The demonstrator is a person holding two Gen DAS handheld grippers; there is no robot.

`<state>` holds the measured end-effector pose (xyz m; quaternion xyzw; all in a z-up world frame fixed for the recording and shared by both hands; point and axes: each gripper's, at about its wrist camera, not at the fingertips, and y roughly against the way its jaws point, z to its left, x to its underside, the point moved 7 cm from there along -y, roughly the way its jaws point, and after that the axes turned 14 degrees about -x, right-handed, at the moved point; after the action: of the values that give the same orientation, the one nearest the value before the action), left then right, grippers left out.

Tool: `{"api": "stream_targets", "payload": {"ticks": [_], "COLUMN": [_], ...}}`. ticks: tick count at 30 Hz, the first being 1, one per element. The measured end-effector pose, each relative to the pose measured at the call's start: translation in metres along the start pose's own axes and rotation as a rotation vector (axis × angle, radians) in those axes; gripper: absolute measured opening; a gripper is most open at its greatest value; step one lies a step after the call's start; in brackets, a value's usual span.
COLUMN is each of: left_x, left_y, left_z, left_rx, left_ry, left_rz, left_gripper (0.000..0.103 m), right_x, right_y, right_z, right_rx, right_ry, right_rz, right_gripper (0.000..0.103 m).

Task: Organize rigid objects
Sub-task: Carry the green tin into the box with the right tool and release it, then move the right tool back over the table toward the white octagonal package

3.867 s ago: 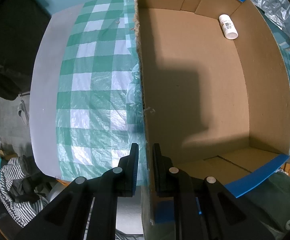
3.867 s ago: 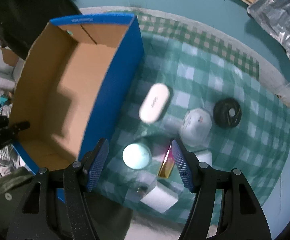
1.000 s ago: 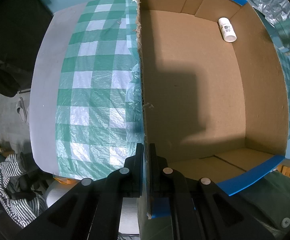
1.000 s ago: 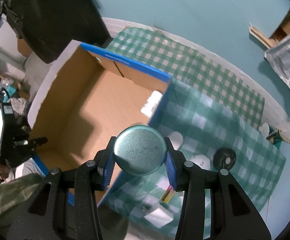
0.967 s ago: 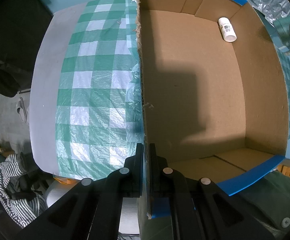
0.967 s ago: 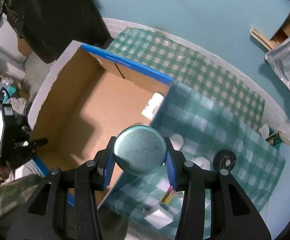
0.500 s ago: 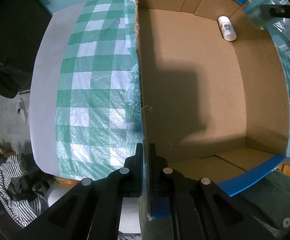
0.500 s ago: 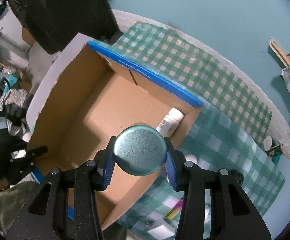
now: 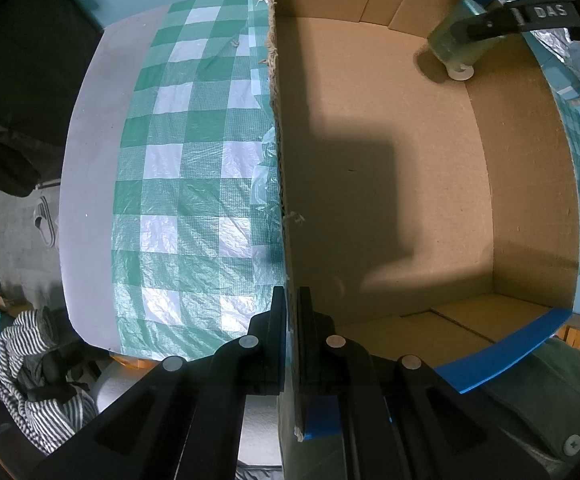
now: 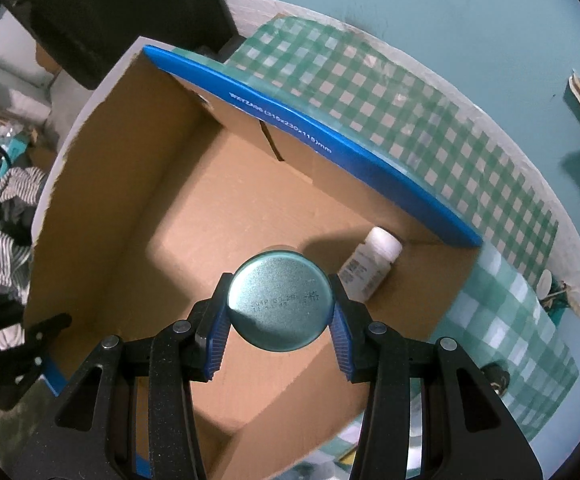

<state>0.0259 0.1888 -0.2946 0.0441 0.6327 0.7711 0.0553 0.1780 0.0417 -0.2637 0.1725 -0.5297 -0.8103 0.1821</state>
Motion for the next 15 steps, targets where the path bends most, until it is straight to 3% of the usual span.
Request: {"api": "stream_targets", "payload": {"ticks": [12,15], "left_x": [0.002,0.003], "left_y": [-0.001,-0.001], "left_z": [-0.001,-0.002], "left_rx": [-0.007,-0.011], "left_ry": [-0.013,-0.016], "left_rz": [0.004,0.008], "left_gripper": [0.005,0.005], "right_x": [-0.01,-0.011], "right_y": [-0.014,-0.009], "right_z": [-0.008,-0.008], "right_rx": [0.015,0.0], "right_ry": [-0.02,-0.02], "right_rz": [-0.031,-0.056], "right_gripper": [0.044,0.049]}}
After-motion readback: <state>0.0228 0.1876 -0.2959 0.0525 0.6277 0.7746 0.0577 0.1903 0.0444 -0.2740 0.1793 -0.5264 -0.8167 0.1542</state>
